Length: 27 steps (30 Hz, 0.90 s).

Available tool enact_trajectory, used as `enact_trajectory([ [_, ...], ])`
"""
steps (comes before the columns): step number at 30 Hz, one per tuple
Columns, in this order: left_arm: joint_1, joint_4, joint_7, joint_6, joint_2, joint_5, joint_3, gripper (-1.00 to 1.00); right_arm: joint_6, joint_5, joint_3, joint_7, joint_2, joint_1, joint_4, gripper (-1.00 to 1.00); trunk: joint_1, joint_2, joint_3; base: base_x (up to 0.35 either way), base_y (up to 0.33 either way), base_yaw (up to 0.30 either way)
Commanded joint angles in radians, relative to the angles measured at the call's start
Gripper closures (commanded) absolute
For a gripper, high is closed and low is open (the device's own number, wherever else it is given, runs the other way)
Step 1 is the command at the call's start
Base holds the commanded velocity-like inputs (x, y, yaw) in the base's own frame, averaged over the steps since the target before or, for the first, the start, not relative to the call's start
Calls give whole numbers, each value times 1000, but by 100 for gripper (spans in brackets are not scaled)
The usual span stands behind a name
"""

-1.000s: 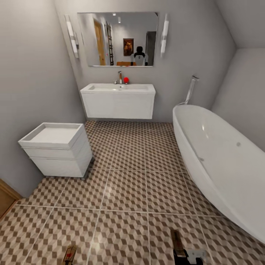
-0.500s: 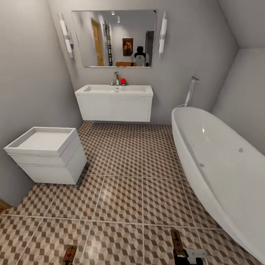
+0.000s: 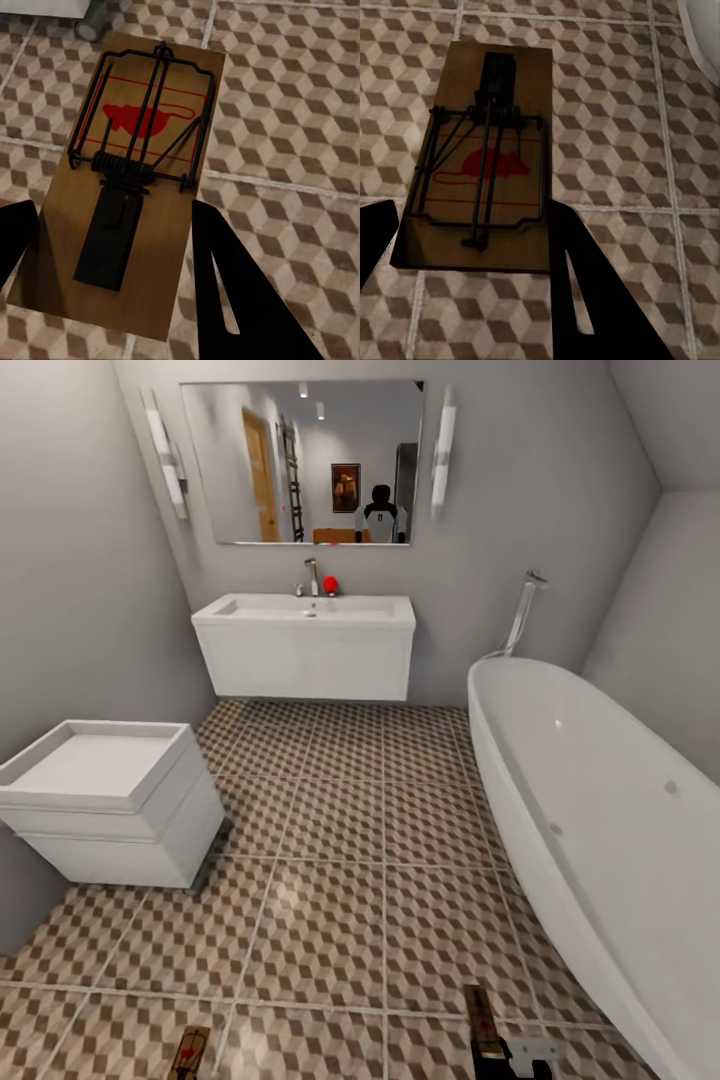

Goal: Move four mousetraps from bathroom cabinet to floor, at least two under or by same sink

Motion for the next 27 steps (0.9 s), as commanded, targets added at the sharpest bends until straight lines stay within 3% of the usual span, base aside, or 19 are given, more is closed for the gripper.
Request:
enact_trajectory([
  [1, -2, 4, 4, -5, 0, 5, -7, 100, -3, -7, 8, -5, -1, -1, 1, 100, 1, 0, -1, 326, -1, 0],
  [27, -2, 4, 4, -5, 0, 5, -7, 100, -3, -7, 8, -5, -1, -1, 1, 100, 1, 0, -1, 332, 54, 0],
])
